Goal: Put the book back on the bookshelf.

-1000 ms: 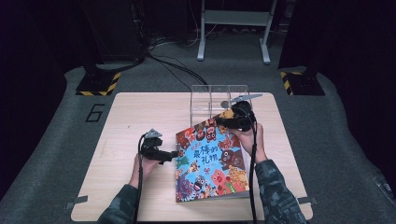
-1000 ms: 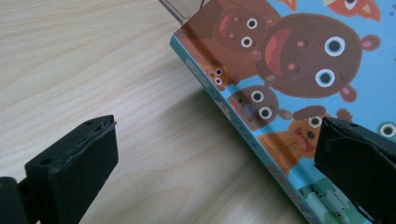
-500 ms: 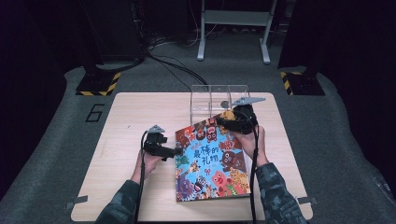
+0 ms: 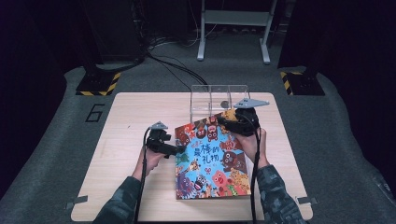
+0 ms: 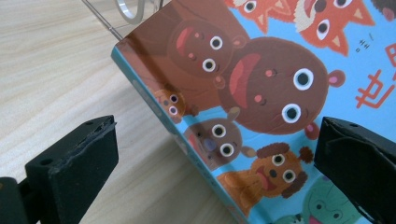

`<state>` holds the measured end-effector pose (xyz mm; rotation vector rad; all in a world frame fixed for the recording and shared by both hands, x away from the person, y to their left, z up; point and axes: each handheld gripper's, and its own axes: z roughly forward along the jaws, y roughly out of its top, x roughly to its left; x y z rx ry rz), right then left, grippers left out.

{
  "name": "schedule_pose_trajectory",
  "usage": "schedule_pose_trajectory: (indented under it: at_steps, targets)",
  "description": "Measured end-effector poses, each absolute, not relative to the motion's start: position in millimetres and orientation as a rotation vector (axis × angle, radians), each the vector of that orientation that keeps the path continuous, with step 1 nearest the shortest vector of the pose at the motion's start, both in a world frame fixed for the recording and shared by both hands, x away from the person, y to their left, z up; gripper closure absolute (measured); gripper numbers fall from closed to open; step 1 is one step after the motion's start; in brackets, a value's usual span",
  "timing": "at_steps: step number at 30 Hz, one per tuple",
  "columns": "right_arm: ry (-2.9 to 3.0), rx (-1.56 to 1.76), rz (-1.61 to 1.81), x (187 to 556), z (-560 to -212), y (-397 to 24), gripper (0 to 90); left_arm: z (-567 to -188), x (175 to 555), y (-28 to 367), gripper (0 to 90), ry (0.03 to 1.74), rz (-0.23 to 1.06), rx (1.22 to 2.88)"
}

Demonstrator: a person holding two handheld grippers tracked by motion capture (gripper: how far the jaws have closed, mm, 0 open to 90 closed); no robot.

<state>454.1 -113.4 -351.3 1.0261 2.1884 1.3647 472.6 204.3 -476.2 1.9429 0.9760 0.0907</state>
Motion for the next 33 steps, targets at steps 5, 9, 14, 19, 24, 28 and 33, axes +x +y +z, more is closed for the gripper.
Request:
schedule_pose_trajectory:
  at_steps: [5,9,14,19,24,28,33]
  targets:
    - [2.176,1.008,1.376,452.2,-349.6,-112.3,66.4,-468.2,475.5,200.2,0.0,0.934,0.110,1.963]
    - [2.162,0.989,1.382,449.9,-348.7,-111.7,66.5,-468.3,476.5,199.5,0.0,0.946,0.064,1.939]
    - [2.160,0.995,1.388,450.6,-349.0,-111.6,66.5,-468.0,478.8,199.2,0.0,0.947,0.055,1.946]
    - [2.164,0.991,1.390,451.7,-349.2,-111.8,66.5,-468.3,479.9,199.5,0.0,0.947,0.048,1.946]
    - [2.157,0.985,1.395,450.8,-349.0,-112.0,66.6,-468.2,481.4,200.0,0.0,0.948,0.031,1.939]
    - [2.152,0.966,1.414,449.6,-348.4,-111.9,66.5,-468.5,484.4,202.5,0.0,0.935,-0.025,1.915]
    - [2.156,0.976,1.423,450.5,-349.3,-113.5,66.4,-465.6,482.8,201.3,0.0,0.924,0.002,1.938]
